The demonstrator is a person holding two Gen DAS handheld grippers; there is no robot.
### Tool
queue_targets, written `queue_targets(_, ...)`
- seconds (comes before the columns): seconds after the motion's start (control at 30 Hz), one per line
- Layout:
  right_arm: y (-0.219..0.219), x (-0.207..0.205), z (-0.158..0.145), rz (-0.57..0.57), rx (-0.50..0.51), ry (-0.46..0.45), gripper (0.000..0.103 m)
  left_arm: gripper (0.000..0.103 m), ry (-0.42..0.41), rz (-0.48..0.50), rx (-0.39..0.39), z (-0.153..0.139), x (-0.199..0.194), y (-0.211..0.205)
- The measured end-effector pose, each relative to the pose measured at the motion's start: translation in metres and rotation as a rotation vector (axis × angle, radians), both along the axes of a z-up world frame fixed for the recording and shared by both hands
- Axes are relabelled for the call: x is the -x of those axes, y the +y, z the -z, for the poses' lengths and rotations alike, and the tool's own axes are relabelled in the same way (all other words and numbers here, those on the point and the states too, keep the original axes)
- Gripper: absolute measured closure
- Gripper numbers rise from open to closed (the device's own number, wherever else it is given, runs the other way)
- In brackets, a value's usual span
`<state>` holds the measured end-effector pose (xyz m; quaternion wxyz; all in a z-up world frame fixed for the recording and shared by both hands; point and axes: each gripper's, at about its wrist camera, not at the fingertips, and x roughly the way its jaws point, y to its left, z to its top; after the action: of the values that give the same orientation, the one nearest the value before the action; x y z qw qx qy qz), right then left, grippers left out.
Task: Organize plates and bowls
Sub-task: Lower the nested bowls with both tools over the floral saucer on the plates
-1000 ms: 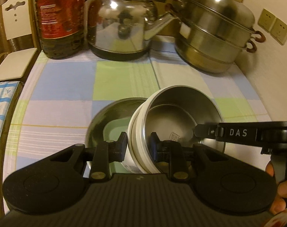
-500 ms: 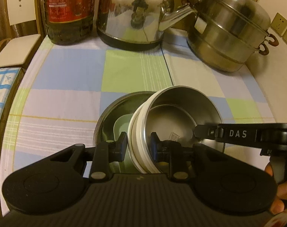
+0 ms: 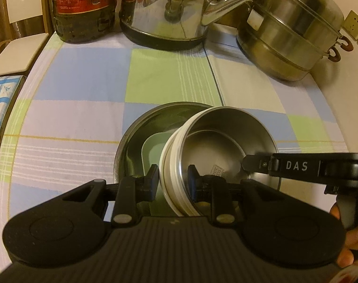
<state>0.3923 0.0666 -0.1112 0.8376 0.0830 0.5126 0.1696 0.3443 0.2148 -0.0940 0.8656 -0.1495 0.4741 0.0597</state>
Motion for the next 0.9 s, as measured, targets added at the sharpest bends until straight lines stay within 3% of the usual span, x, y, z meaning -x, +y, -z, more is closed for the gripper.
queue_targets(0.9, -0.0058, -0.0036, 0.0072, 0.0, -0.031, 0.013, 0.086, 0.08, -0.032, 0.031, -0.032, 0.0039, -0.0037, -0.0025)
